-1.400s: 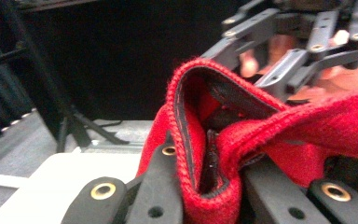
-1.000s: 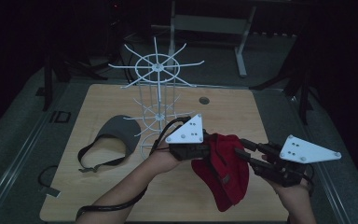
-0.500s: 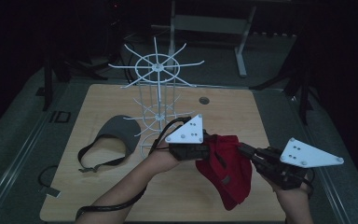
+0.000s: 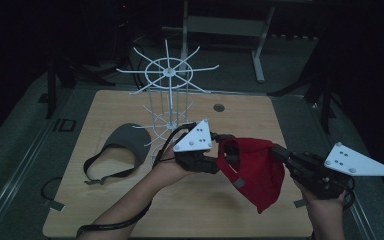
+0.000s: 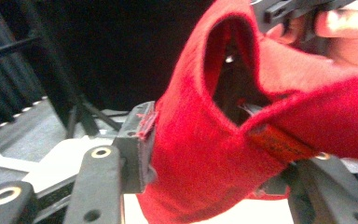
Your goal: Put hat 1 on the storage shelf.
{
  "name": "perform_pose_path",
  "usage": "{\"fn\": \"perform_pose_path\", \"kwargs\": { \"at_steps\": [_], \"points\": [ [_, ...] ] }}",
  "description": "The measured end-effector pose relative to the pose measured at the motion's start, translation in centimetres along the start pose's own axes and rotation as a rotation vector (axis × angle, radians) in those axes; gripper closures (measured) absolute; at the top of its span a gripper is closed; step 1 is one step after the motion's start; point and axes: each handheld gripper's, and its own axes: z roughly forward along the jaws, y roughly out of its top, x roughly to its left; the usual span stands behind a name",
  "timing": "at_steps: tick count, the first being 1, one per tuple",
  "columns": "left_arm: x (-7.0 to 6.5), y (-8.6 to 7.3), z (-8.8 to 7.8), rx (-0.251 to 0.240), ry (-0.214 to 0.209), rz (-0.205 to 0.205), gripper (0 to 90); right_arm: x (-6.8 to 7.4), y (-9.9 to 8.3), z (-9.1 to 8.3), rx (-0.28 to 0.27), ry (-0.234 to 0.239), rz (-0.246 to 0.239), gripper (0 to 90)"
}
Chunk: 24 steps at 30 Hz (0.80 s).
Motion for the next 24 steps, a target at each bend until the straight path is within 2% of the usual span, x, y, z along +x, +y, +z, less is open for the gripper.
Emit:
{"fn": "perform_pose_path", "kwargs": {
  "at_steps": [1,6,8,10,12,14,20,24],
  "points": [
    [0.1,-0.1,-0.3,-0.006,0.007,-0.010,47.5,0.0,0.0,-0.1,-0.001,-0.006,0.000,89.0],
    [0.3,-0.6,-1.7,-0.036,0.102,-0.061,45.4,-0.4,0.2,-0.6,-0.018,-0.027,0.018,89.0],
    [0.2,-0.7,-2.2,-0.042,0.140,-0.067,45.4,-0.5,0.3,-0.8,-0.024,-0.034,0.020,89.0],
    [0.0,-0.9,-2.8,-0.052,0.151,-0.071,45.4,-0.6,0.3,-0.9,-0.031,-0.042,0.028,89.0],
    [-0.3,-1.1,-3.4,-0.049,0.189,-0.061,45.5,-0.8,0.4,-1.0,-0.035,-0.057,0.037,89.0],
    [-0.6,-1.4,-3.9,-0.047,0.221,-0.067,45.5,-1.0,0.5,-1.0,-0.040,-0.064,0.039,89.0],
    [-2.1,-2.3,-5.4,-0.037,0.241,-0.065,45.6,-1.9,1.1,-0.9,-0.052,-0.105,0.059,88.9],
    [-2.9,-3.4,-5.9,-0.013,0.236,-0.078,46.0,-2.3,1.9,-0.7,-0.069,-0.122,0.060,88.9]
  ]
}}
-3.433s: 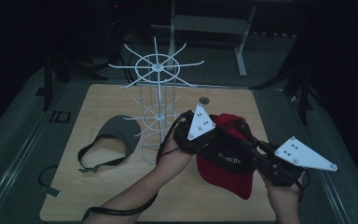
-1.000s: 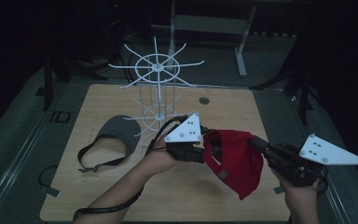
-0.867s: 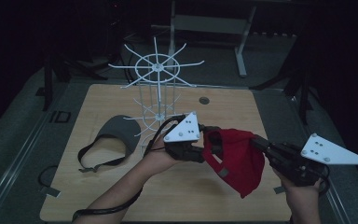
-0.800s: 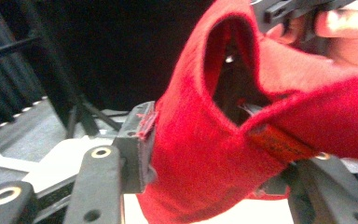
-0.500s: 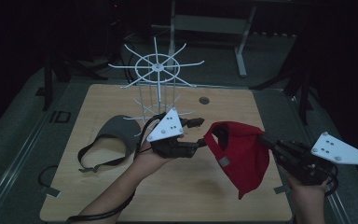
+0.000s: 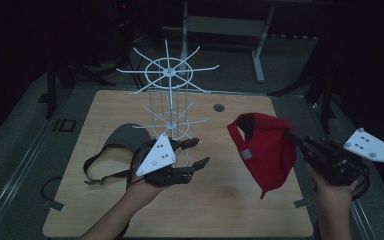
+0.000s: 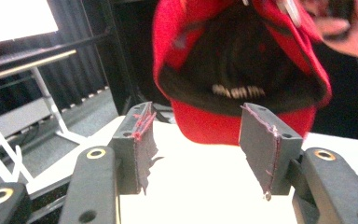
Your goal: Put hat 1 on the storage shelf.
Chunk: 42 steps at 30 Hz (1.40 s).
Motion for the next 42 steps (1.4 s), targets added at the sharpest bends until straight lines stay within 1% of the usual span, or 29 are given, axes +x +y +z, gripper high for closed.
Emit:
{"fn": "perform_pose_path", "kwargs": {
  "at_steps": [2,4,6,8,15,17,18,20,22,24,28,35,42],
  "points": [
    [-0.2,-0.7,-0.2,0.015,-0.002,-0.011,46.9,0.0,0.6,0.3,-0.005,-0.001,-0.006,88.9],
    [-0.3,-1.2,-0.4,0.022,-0.007,-0.016,47.1,0.1,1.2,0.7,-0.010,-0.008,-0.014,88.9],
    [-0.4,-1.9,-0.6,0.029,-0.008,-0.025,47.3,0.1,1.9,1.1,-0.020,-0.002,-0.018,88.9],
    [-0.5,-2.6,-0.7,0.035,-0.014,-0.040,47.2,0.2,2.7,1.5,-0.029,-0.005,-0.028,88.9],
    [-0.8,-4.4,-1.5,0.052,-0.003,-0.055,47.2,0.5,5.2,3.3,-0.069,-0.006,-0.034,88.9],
    [-0.9,-4.8,-1.8,0.049,-0.005,-0.064,47.2,0.6,5.7,3.8,-0.074,0.000,-0.031,88.9],
    [-0.9,-4.9,-1.9,0.050,0.000,-0.066,47.2,0.8,5.9,4.2,-0.074,-0.004,-0.032,88.9],
    [-0.8,-5.2,-2.1,0.049,0.004,-0.073,47.2,1.0,6.2,4.9,-0.075,0.005,-0.030,88.9],
    [-0.8,-5.5,-2.2,0.052,0.011,-0.078,47.2,1.4,6.3,5.6,-0.068,-0.003,-0.035,88.9],
    [-0.7,-5.7,-2.4,0.054,0.011,-0.085,47.2,1.6,6.4,6.3,-0.059,0.005,-0.034,88.9],
    [-0.8,-6.3,-2.5,0.056,0.018,-0.095,47.0,2.1,5.9,7.2,-0.040,0.006,-0.048,88.8],
    [-0.8,-7.1,-2.7,0.062,0.027,-0.109,47.0,2.5,4.3,7.9,-0.006,0.014,-0.060,88.8],
    [-0.8,-7.5,-2.8,0.067,0.037,-0.104,47.0,2.5,2.3,8.0,0.021,0.050,-0.047,88.7]
  ]
}}
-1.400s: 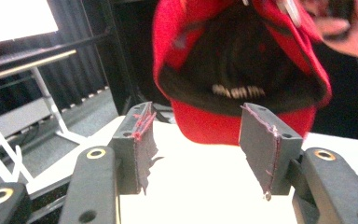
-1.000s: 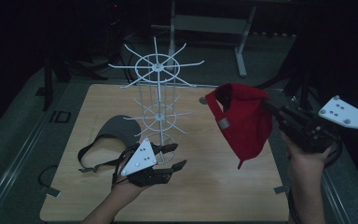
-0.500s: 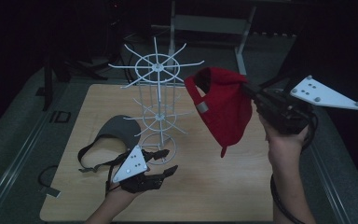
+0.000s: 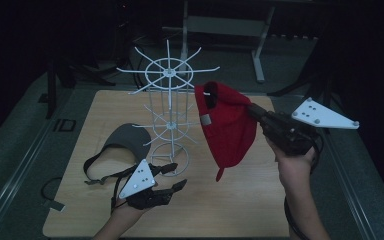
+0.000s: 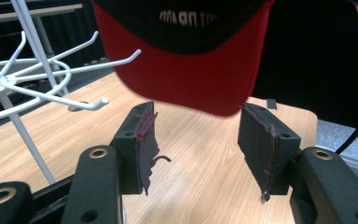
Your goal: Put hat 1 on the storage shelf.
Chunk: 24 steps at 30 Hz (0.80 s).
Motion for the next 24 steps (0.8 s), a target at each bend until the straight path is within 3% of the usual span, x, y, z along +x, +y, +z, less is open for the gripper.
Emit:
{"fn": "perform_pose_path", "kwargs": {
  "at_steps": [16,19,24],
  "points": [
    [0.3,-1.1,-0.7,0.012,0.027,-0.016,47.1,0.4,-3.5,-0.6,0.033,0.079,0.043,85.2],
    [0.4,-1.2,-0.9,0.015,0.033,-0.017,47.0,0.5,-3.5,-0.8,0.030,0.087,0.043,78.8],
    [0.5,-1.4,-1.2,0.020,0.040,-0.015,47.0,0.6,-3.9,-1.7,0.010,0.095,0.037,59.3]
  ]
}}
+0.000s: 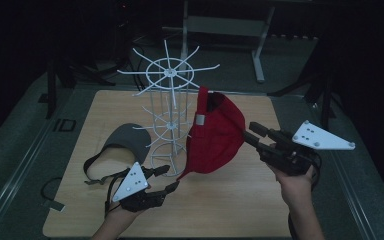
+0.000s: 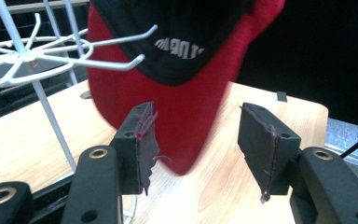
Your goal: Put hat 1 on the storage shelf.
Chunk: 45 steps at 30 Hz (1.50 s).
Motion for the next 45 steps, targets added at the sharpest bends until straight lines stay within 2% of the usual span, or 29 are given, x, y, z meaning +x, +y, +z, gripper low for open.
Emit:
{"fn": "perform_pose_path", "kwargs": {
  "at_steps": [5,7,10,16,18,20,22,23,25,26,28,30,32,33,36,39,40,42,45],
  "points": [
    [0.2,-0.4,-0.3,0.011,0.011,-0.009,47.0,-0.3,-0.8,-1.2,-0.011,-0.018,-0.006,48.0],
    [0.3,-0.6,-0.4,0.010,0.016,-0.012,47.0,-0.7,-1.2,-1.5,-0.006,-0.009,0.013,44.1],
    [0.5,-1.1,-0.9,0.018,0.027,-0.017,47.0,-1.4,-2.2,-2.0,0.006,-0.018,0.038,38.3],
    [1.2,-2.2,-2.1,0.032,0.064,-0.039,47.0,-2.9,-4.6,-2.8,0.016,-0.061,0.096,31.0],
    [1.4,-2.7,-2.6,0.034,0.083,-0.049,47.0,-3.2,-5.5,-2.9,0.042,-0.096,0.100,30.8],
    [1.6,-3.2,-3.0,0.044,0.107,-0.050,47.0,-3.6,-6.6,-2.8,0.072,-0.110,0.110,31.4],
    [1.8,-3.8,-3.4,0.058,0.130,-0.049,47.0,-4.0,-7.8,-2.7,0.102,-0.117,0.119,29.1],
    [2.0,-4.1,-3.6,0.063,0.142,-0.054,47.0,-4.2,-8.4,-2.6,0.122,-0.119,0.117,25.3],
    [2.4,-4.8,-4.0,0.067,0.161,-0.069,47.0,-4.5,-9.7,-2.5,0.139,-0.102,0.138,20.6],
    [2.6,-5.1,-4.3,0.075,0.179,-0.070,47.1,-4.6,-10.2,-2.5,0.149,-0.098,0.150,18.9],
    [3.0,-5.9,-4.8,0.081,0.207,-0.091,47.1,-4.8,-11.3,-2.3,0.199,-0.095,0.143,13.4],
    [3.3,-6.5,-5.3,0.084,0.238,-0.100,47.1,-4.9,-12.4,-2.4,0.199,-0.101,0.158,13.6],
    [3.6,-7.2,-6.1,0.089,0.274,-0.112,47.1,-5.0,-13.4,-2.4,0.222,-0.145,0.137,13.6],
    [3.8,-7.4,-6.4,0.094,0.288,-0.113,47.1,-5.1,-14.0,-2.5,0.222,-0.159,0.128,13.6],
    [4.4,-8.4,-7.6,0.104,0.342,-0.133,47.0,-5.7,-15.4,-2.9,0.199,-0.158,0.129,13.9],
    [5.1,-9.4,-8.8,0.122,0.406,-0.170,47.0,-6.3,-17.1,-3.3,0.184,-0.194,0.111,14.0],
    [5.4,-9.7,-9.1,0.129,0.425,-0.179,46.7,-6.5,-17.5,-3.4,0.189,-0.200,0.113,14.0],
    [5.8,-10.4,-9.7,0.145,0.467,-0.201,44.8,-6.9,-18.5,-3.6,0.205,-0.250,0.095,14.0],
    [6.5,-11.4,-10.3,0.177,0.522,-0.239,40.2,-7.6,-19.9,-4.0,0.230,-0.300,0.104,14.0]
  ]
}}
